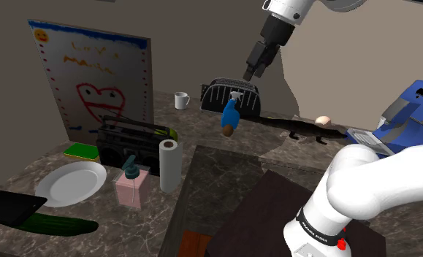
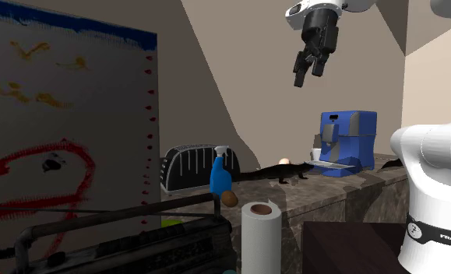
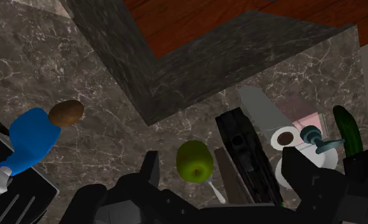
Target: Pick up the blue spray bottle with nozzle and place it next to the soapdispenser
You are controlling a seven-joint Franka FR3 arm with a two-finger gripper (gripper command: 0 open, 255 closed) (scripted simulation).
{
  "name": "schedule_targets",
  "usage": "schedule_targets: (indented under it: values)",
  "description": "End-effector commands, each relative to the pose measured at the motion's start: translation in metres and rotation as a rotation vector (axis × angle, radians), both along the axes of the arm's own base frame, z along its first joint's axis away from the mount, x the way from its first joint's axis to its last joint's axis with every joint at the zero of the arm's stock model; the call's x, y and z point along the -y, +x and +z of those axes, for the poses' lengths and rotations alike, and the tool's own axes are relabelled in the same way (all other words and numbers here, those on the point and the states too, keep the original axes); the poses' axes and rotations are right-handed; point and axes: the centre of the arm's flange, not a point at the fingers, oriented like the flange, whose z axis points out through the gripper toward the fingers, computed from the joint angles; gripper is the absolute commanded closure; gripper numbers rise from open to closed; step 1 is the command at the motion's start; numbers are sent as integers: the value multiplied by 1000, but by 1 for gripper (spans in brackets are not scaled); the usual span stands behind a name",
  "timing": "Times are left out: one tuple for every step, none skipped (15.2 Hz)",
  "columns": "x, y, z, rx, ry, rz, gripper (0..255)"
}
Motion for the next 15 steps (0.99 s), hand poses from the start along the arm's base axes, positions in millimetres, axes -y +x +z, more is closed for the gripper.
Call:
schedule_targets:
  values:
    - [0,0,0,0,0,0,0]
    - [11,1,-8,6,0,11,0]
    - [22,3,-16,12,1,22,0]
    - [32,4,-24,18,1,32,0]
    - [43,6,-32,24,1,43,0]
    - [54,8,-41,30,2,54,0]
    - [65,10,-49,36,2,65,0]
    - [75,13,-57,42,2,75,0]
    - [86,15,-65,48,3,86,0]
    - [96,18,-73,54,3,97,0]
    - [107,20,-81,60,3,108,0]
    - [118,23,-89,66,4,118,0]
    - [128,26,-97,72,4,129,0]
    - [139,30,-105,78,4,140,0]
    - [149,33,-113,84,5,151,0]
